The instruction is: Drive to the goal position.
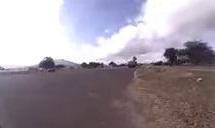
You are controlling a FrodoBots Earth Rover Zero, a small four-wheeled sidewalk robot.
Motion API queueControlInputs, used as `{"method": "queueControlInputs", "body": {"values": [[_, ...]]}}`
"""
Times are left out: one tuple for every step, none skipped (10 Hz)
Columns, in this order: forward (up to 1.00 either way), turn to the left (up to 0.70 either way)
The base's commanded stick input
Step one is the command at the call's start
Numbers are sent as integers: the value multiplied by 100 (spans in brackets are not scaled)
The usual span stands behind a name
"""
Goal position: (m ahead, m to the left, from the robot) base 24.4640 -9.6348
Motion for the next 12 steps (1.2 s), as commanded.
{"method": "queueControlInputs", "body": {"values": [[87,0],[87,-33],[87,-35],[91,-6],[87,0],[87,0],[87,0],[87,0],[87,0],[87,0],[87,-4],[87,-21]]}}
